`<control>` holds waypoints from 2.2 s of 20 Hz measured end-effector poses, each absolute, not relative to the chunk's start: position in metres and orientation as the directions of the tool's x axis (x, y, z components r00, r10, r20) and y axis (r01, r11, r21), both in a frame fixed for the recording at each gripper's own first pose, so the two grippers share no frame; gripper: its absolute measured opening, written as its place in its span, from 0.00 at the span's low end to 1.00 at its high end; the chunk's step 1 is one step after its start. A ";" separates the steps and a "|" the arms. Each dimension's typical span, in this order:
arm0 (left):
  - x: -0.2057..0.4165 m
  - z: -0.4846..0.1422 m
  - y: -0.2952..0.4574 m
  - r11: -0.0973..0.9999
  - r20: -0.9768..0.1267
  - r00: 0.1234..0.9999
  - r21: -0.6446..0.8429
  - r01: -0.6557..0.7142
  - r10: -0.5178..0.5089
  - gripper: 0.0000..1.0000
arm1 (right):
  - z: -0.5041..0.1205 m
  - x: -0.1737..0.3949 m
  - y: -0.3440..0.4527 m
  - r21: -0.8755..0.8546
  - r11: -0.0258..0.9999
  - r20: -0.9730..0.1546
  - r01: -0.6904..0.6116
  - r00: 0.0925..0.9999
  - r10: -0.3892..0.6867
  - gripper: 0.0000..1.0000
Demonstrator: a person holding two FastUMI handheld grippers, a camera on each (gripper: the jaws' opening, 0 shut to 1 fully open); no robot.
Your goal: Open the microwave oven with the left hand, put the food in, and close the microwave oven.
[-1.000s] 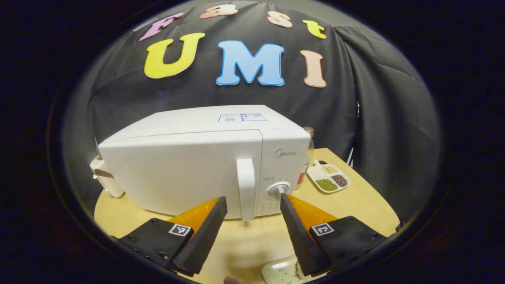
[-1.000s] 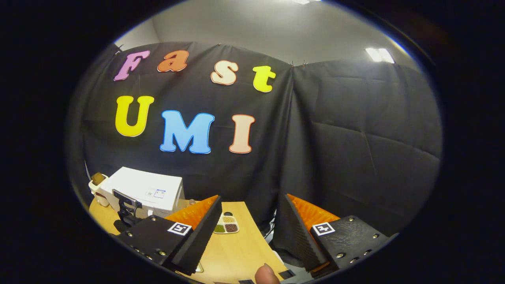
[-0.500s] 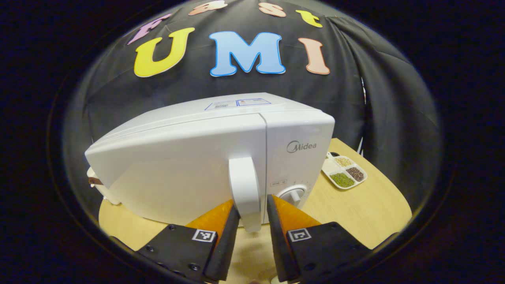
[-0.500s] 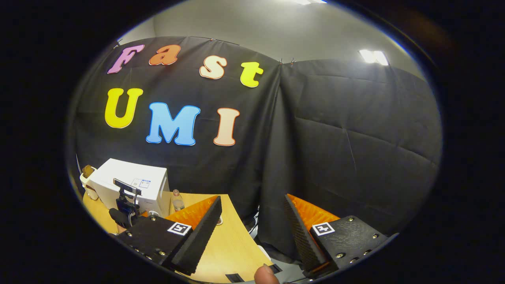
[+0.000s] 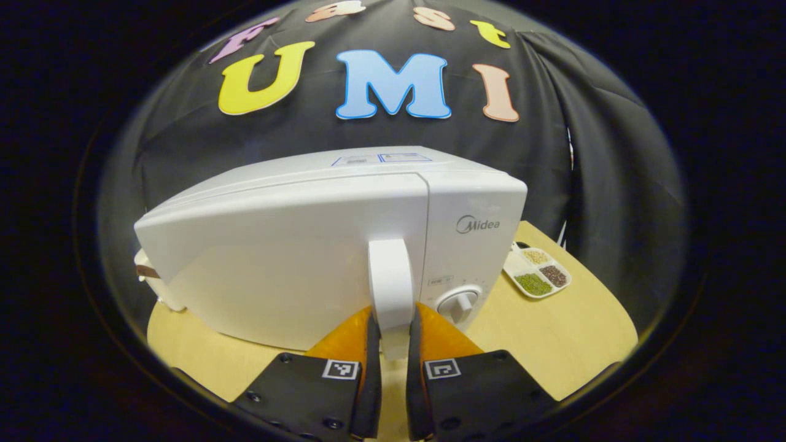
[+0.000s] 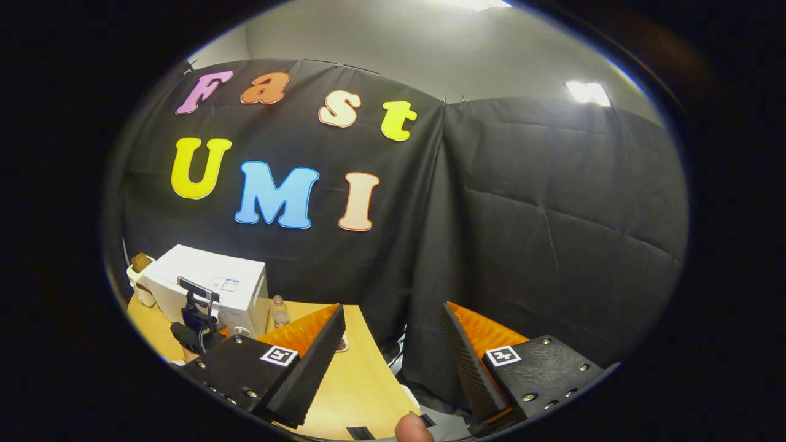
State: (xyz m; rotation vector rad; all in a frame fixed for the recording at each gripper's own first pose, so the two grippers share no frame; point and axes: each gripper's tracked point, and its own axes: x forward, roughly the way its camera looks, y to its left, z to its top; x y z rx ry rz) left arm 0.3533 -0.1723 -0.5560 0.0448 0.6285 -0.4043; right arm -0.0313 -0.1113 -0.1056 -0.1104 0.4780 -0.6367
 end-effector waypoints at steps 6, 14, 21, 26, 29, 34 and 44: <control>0.321 -0.553 -0.154 0.928 -0.624 0.706 -0.090 0.360 -0.335 0.20 | -0.084 -0.067 -0.124 -0.239 0.814 -0.342 0.530 0.739 -0.581 0.95; 0.214 -0.539 -0.054 0.964 -0.630 0.739 -0.061 0.259 -0.239 0.22 | -0.103 -0.096 -0.136 -0.150 0.874 -0.390 0.462 0.785 -0.481 0.95; 0.156 -0.541 0.074 0.997 -0.684 0.727 0.007 0.079 -0.053 0.21 | -0.125 -0.079 -0.108 -0.056 0.941 -0.386 0.335 0.861 -0.329 0.95; 0.137 -0.544 0.126 0.996 -0.702 0.708 -0.092 0.013 -0.074 0.20 | -0.131 -0.073 -0.070 0.090 0.940 -0.436 0.330 0.861 -0.261 0.95; 0.135 -0.546 0.149 0.992 -0.684 0.718 -0.091 0.087 -0.126 0.18 | -0.138 -0.064 -0.051 0.060 0.923 -0.455 0.381 0.833 -0.314 0.95; 0.138 -0.550 0.189 0.970 -0.668 0.708 -0.102 0.220 -0.231 0.20 | -0.166 -0.034 0.030 0.113 0.910 -0.524 0.399 0.802 -0.287 0.98; 0.134 -0.542 0.252 0.965 -0.656 0.709 -0.144 0.220 -0.259 0.50 | -0.258 -0.004 0.114 0.212 0.908 -0.687 0.361 0.716 -0.124 0.99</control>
